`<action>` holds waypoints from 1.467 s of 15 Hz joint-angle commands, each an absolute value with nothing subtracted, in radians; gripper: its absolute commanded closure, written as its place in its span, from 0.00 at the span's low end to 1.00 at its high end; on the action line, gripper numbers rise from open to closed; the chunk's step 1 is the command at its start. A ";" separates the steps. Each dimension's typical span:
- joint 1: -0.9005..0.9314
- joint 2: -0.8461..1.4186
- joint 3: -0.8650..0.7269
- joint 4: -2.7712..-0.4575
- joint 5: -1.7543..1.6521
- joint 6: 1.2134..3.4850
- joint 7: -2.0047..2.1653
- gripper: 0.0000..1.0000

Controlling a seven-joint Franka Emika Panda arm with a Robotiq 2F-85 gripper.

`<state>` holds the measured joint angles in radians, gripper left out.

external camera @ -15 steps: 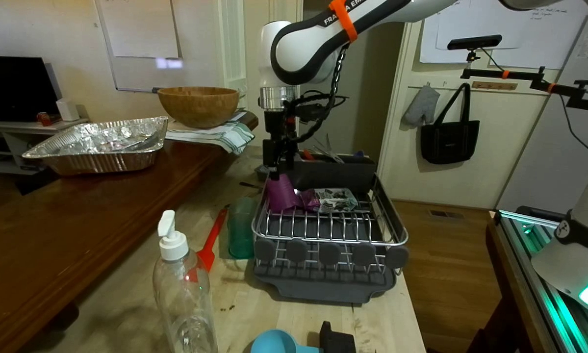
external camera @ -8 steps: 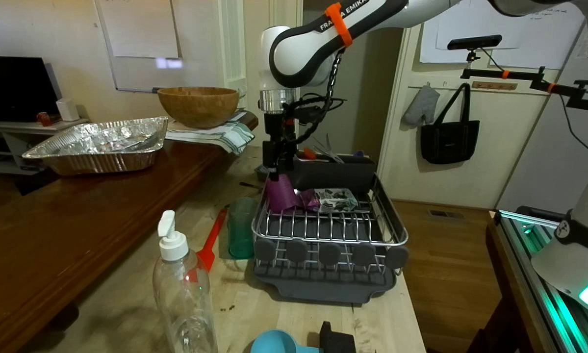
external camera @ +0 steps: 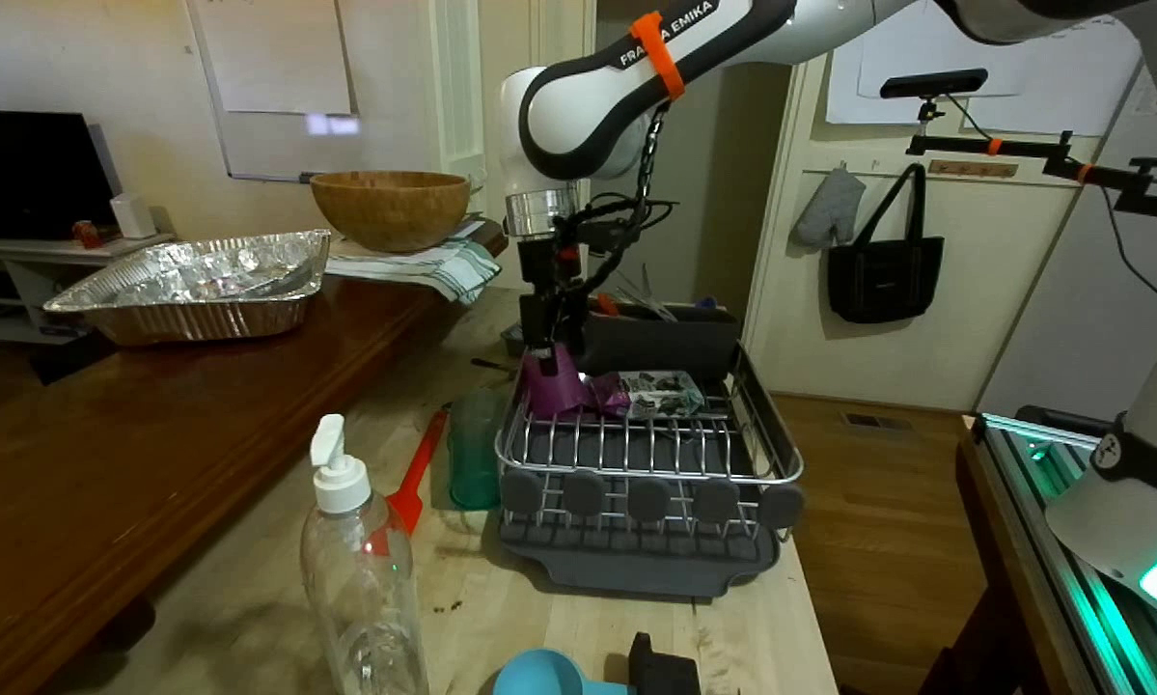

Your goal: Put the purple cup on the left side of the counter.

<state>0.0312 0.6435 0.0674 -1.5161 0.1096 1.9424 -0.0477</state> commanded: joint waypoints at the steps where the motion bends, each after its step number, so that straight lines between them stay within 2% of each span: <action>1: 0.026 0.680 0.079 -1.493 0.130 1.896 -0.053 0.00; 7: 0.033 0.697 0.073 -1.489 0.110 1.939 -0.057 0.05; 8: 0.035 0.698 0.071 -1.488 0.105 1.942 -0.054 0.20; 9: 0.036 0.699 0.069 -1.488 0.102 1.948 -0.053 0.30; 13: 0.039 0.692 0.058 -1.489 0.087 1.954 -0.043 0.61; 17: 0.054 0.633 0.056 -1.542 0.069 1.963 -0.031 0.68; 19: 0.067 0.586 0.055 -1.580 0.032 1.951 -0.049 0.78; 21: 0.072 0.532 0.062 -1.638 0.027 1.967 -0.046 0.98; 22: 0.077 0.516 0.065 -1.651 0.027 1.967 -0.046 1.00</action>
<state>0.0574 0.5984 0.0600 -1.5706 0.0476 1.9294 -0.0471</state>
